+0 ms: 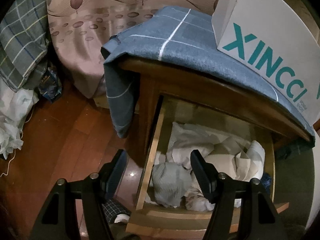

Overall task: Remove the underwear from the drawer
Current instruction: 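Move the right gripper back to the drawer and grasp the navy patterned cloth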

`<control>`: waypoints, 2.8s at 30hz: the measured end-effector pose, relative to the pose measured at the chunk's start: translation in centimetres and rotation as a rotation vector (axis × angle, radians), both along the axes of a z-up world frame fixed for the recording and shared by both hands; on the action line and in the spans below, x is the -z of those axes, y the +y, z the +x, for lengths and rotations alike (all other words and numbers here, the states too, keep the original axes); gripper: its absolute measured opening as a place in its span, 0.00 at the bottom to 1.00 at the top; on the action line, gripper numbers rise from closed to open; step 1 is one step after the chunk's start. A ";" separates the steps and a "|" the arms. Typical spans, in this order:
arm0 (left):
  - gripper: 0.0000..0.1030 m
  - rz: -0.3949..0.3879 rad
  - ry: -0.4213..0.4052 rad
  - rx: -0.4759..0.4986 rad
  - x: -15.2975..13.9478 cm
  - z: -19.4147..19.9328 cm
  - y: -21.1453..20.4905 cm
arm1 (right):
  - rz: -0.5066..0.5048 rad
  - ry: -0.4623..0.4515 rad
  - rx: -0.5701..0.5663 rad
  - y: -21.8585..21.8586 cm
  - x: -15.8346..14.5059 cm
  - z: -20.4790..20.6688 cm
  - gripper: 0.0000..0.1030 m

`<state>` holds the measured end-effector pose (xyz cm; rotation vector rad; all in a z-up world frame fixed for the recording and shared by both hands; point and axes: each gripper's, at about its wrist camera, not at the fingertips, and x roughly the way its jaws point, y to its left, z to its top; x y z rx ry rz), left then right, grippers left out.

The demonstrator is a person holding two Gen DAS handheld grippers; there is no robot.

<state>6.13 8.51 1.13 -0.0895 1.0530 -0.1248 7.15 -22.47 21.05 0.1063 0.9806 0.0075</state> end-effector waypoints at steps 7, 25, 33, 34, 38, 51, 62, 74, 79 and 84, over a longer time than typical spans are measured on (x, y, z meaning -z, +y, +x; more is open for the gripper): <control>0.66 0.004 0.015 0.018 0.2 0.0 -0.4 | 0.020 0.101 -0.099 0.9 2.0 -6.5 0.76; 0.66 -0.005 0.074 0.046 1.3 0.3 -1.0 | -0.096 0.561 -0.207 1.0 24.0 -6.0 0.76; 0.66 0.003 0.095 0.048 1.7 0.6 -1.3 | -0.138 0.623 -0.274 1.2 28.0 -4.0 0.76; 0.66 0.001 0.093 0.045 1.7 0.6 -1.3 | -0.145 0.631 -0.292 1.4 28.5 -3.9 0.75; 0.66 0.017 0.088 0.063 1.7 0.5 -1.8 | -0.160 0.646 -0.325 1.8 29.9 -3.4 0.75; 0.66 0.043 0.117 0.077 2.4 1.2 -2.4 | -0.175 0.724 -0.389 2.4 33.9 -3.0 0.71; 0.66 0.046 0.124 0.080 2.6 1.2 -2.3 | -0.171 0.690 -0.272 0.7 33.3 -4.6 0.27; 0.66 0.036 0.129 0.086 2.7 1.1 -2.3 | 0.036 0.505 -0.081 -1.6 27.4 -7.1 0.26; 0.66 -0.011 0.150 0.108 2.9 1.1 -2.3 | 0.183 0.416 0.045 -2.8 26.0 -7.2 0.26; 0.66 -0.023 0.156 0.189 3.0 0.5 -4.3 | 0.286 0.390 0.150 -1.9 25.6 -7.2 0.26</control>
